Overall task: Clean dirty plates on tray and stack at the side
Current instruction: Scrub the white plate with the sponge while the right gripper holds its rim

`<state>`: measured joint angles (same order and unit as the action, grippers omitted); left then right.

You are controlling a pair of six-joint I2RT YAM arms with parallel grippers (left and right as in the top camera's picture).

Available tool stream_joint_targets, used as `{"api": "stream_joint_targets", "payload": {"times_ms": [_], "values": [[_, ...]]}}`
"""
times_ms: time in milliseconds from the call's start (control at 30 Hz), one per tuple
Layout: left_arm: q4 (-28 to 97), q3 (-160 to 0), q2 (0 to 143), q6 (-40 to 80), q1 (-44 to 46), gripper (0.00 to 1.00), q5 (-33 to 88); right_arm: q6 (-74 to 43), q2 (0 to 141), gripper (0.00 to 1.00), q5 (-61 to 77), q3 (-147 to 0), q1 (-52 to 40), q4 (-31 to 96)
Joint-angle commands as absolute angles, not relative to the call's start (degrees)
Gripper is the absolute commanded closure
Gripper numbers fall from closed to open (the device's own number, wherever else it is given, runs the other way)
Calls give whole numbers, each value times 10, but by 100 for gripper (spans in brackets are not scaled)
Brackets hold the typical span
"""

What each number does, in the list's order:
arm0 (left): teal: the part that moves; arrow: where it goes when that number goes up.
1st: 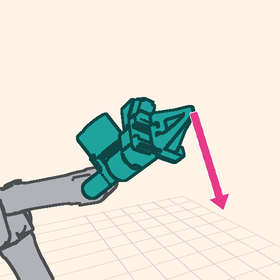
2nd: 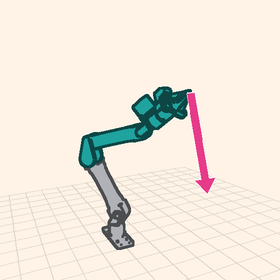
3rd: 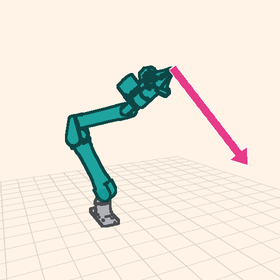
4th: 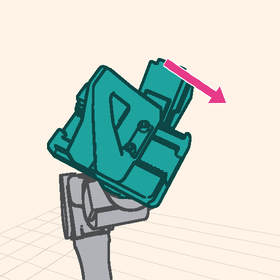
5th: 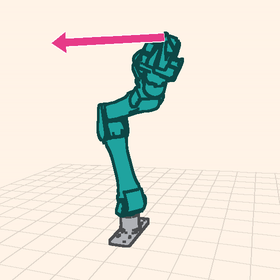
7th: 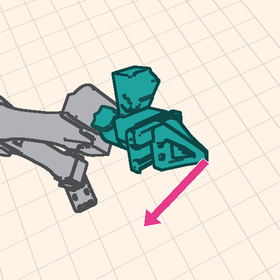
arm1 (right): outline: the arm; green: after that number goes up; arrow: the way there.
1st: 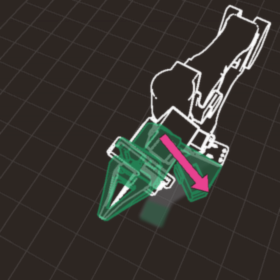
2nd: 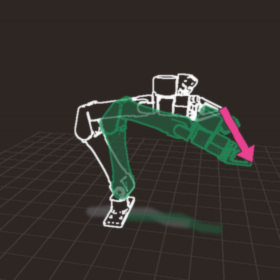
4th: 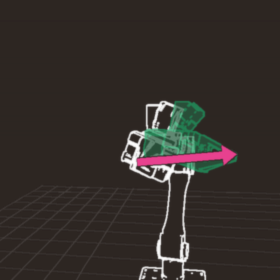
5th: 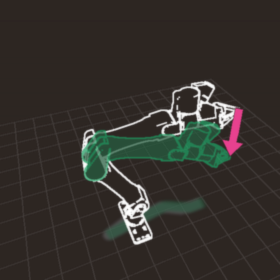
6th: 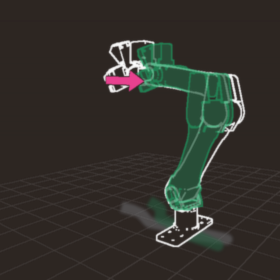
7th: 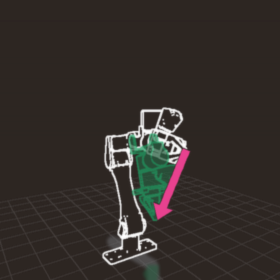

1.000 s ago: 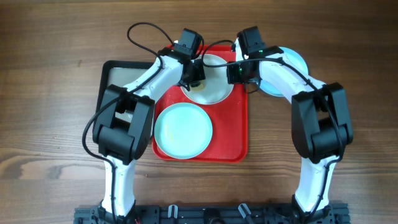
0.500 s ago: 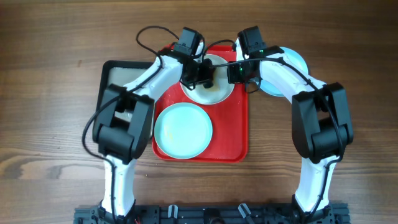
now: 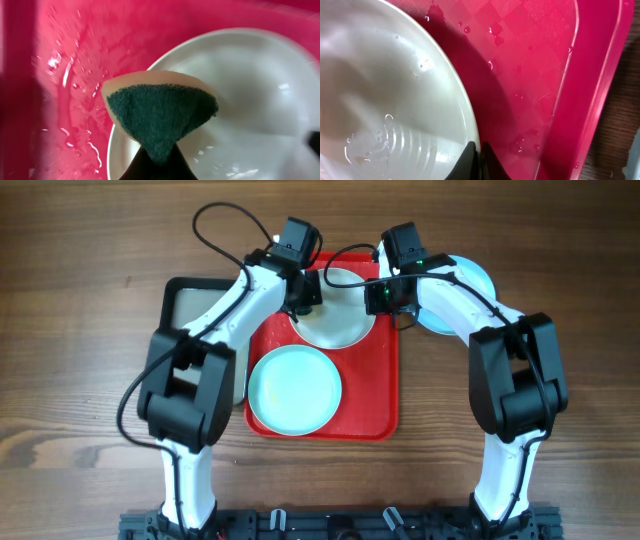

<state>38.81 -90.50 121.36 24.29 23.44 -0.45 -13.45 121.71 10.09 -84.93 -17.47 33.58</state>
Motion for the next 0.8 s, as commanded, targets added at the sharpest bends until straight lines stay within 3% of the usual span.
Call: {"api": "stream_joint_targets", "payload": {"times_ms": [0, 367, 767], "values": [[386, -906, 1250, 236, 247, 96, -16, -135, 1205, 96, 107, -852, -180, 337], [328, -906, 1292, 236, 296, 96, 95, -135, 1205, 96, 130, -852, -180, 335], [307, -917, 1265, 212, 288, 96, 171, -135, 1205, 96, 130, -852, -180, 335]]}}
